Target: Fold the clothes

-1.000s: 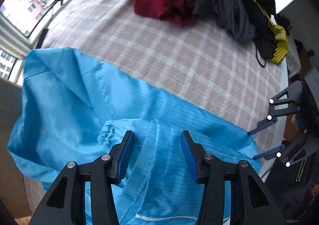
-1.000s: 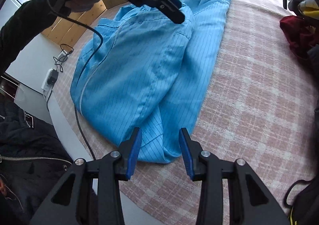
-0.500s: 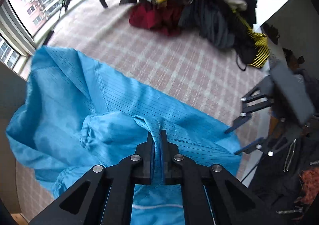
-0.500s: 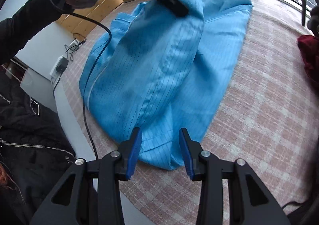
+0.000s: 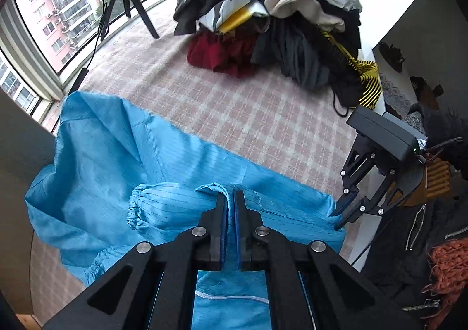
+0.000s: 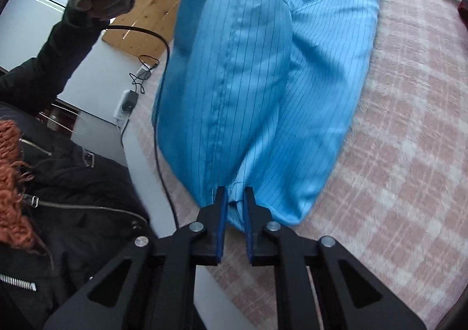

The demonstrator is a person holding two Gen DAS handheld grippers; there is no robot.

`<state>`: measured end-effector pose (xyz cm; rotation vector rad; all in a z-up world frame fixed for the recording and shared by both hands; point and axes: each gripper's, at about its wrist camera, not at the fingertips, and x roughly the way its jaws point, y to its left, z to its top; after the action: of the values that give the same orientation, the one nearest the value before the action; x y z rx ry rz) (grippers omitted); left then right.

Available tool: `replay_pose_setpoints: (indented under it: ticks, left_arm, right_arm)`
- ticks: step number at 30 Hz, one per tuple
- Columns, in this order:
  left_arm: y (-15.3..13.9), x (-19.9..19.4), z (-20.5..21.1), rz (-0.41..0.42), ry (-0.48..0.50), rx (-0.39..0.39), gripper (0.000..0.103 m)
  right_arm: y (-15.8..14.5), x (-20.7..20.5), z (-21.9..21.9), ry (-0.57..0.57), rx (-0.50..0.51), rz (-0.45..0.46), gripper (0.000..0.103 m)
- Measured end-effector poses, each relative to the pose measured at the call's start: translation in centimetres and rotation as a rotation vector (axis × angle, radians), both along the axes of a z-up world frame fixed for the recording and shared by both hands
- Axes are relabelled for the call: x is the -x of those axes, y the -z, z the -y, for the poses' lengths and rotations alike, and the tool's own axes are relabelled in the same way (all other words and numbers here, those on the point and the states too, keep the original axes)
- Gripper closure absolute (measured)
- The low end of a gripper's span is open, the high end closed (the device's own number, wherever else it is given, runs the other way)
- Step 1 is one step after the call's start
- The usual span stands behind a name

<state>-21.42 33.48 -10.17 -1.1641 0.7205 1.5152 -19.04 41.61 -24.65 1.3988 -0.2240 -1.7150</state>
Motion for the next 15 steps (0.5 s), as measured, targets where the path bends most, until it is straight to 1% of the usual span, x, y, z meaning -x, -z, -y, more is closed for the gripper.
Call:
replay_pose_setpoints:
  ticks: [3, 5, 6, 7, 8, 9, 12, 13, 15]
  left_arm:
    - [-0.5, 0.1, 0.0, -0.007, -0.006, -0.016, 0.099]
    - [-0.4, 0.4, -0.1, -0.008, -0.015, -0.017, 0.099]
    - [-0.4, 0.4, -0.1, -0.003, -0.015, -0.021, 0.099]
    - [-0.4, 0.5, -0.1, 0.002, -0.015, -0.025, 0.099]
    - [-0.4, 0.5, 0.0, 0.007, -0.016, -0.028, 0.099]
    - [-0.4, 0.5, 0.0, 0.009, -0.014, -0.031, 0.099]
    - [-0.2, 0.4, 0.1, -0.011, -0.002, -0.024, 0.099]
    - [0.0, 0.6, 0.2, -0.009, -0.008, -0.018, 0.099]
    - [0.3, 1.0, 0.2, -0.002, -0.018, -0.011, 0.099]
  right_arm:
    - [-0.7, 0.0, -1.0, 0.049, 0.000, -0.004, 0.088]
    - [-1.1, 0.2, -1.3, 0.074, -0.004, -0.019, 0.086]
    - [-1.2, 0.4, -1.4, 0.084, 0.002, -0.021, 0.082]
    - [-1.3, 0.5, -1.3, 0.093, 0.004, -0.025, 0.066]
    - [-1.3, 0.5, -0.9, 0.085, -0.019, -0.045, 0.049]
    - [-1.4, 0.4, -0.4, 0.069, -0.055, -0.074, 0.047]
    - [-1.5, 0.3, 1.5, 0.011, -0.156, -0.155, 0.047]
    - [-1.4, 0.3, 2.1, -0.016, -0.175, -0.171, 0.047]
    - [-1.2, 0.3, 3.3, -0.069, -0.191, -0.184, 0.052]
